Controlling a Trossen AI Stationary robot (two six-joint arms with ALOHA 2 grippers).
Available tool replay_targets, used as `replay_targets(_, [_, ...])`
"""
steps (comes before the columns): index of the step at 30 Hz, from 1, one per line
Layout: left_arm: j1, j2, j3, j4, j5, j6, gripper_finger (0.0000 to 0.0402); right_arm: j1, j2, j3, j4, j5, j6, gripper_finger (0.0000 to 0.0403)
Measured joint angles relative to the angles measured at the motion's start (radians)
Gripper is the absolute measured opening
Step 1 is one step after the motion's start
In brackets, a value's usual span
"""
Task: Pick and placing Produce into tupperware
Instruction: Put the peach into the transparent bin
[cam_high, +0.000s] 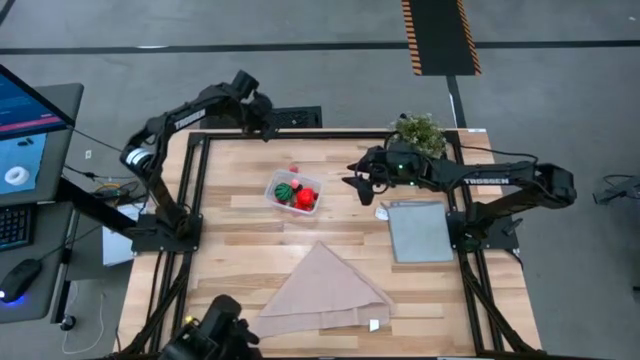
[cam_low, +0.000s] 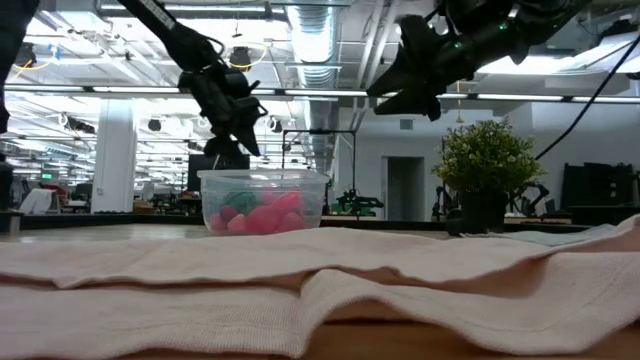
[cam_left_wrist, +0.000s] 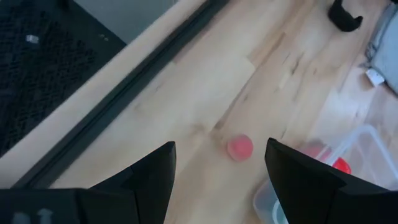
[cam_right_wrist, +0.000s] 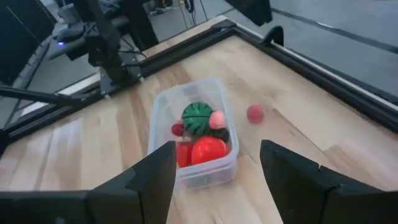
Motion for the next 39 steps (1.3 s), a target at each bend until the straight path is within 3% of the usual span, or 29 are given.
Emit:
replay_targets(6, [-0.028,0.022,0.027,-0.012,-0.008,0.050,0.0236,-0.015,-0.028,0.000,0.029,-0.023,-0.177,0.0255])
replay_targets(9, [-0.036,0.022,0.027,-0.024,-0.010,0.071,0.0236,-0.041,-0.074,-0.051,0.180,-0.170,-0.235,0.0255])
replay_targets(11, [-0.038,0.022,0.019,-0.011,-0.010,0.076,0.0236,-0.071,-0.117,-0.115,0.276,-0.310,-0.231,0.0255])
replay_targets(13, [-0.045,0.022,0.010,0.027,-0.015,0.067,0.0236,-0.086,-0.168,-0.205,0.382,-0.381,-0.198,0.0255])
replay_targets(21, [-0.085,0.022,0.007,0.025,-0.054,0.025,0.0236,-0.053,-0.296,-0.542,0.865,-0.314,-0.127,0.0255])
replay_targets(26, [-0.129,0.022,0.007,0.034,-0.071,0.064,0.0236,-0.074,-0.327,-0.582,0.890,-0.316,-0.105,0.0255])
replay_targets(32, [-0.188,0.027,0.007,0.037,-0.123,0.069,0.0236,-0.075,-0.325,-0.586,0.787,-0.393,-0.087,0.0255])
replay_targets(39, [-0.214,0.028,0.006,0.018,-0.192,0.146,0.0236,-0.074,-0.324,-0.590,0.709,-0.409,-0.128,0.0255])
